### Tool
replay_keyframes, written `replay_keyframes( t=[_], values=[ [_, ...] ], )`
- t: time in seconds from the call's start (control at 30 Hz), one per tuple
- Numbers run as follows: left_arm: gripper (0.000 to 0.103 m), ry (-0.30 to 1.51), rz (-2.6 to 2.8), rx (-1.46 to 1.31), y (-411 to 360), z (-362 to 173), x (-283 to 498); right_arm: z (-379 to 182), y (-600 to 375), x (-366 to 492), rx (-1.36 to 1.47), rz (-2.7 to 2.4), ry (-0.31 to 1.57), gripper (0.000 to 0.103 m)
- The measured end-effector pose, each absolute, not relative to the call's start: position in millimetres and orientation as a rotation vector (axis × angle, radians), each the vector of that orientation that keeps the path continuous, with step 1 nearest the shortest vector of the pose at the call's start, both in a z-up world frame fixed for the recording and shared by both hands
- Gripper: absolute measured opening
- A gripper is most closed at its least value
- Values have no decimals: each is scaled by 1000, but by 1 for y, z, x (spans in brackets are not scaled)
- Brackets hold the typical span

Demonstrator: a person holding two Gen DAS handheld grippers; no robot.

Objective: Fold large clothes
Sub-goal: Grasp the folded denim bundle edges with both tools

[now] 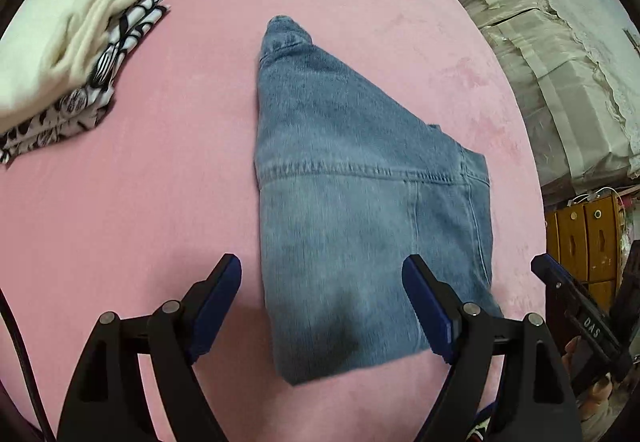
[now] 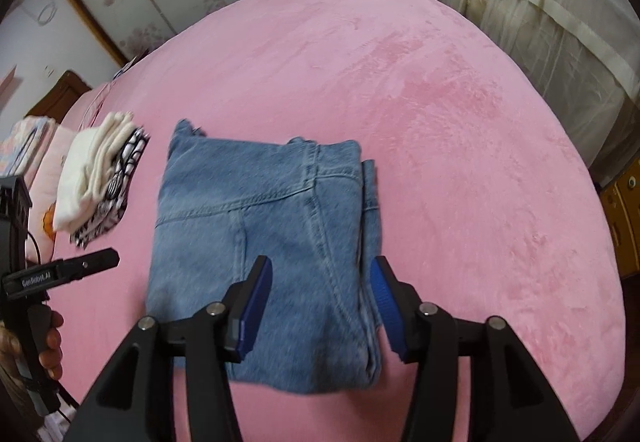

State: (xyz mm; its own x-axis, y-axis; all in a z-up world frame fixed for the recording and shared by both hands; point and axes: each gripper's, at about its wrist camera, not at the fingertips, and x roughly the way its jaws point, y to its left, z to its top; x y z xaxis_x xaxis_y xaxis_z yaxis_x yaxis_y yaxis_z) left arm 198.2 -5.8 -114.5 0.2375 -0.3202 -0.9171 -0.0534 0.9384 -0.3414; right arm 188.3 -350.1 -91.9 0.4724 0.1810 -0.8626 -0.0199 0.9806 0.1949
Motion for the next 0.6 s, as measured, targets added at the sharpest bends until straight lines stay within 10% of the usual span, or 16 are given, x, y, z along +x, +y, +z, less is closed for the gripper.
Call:
replay_keyframes(
  t=[0.6],
  values=[
    [81, 1411, -220, -535, 3, -166, 165, -122, -346, 181, 163, 140, 1168, 77]
  ],
)
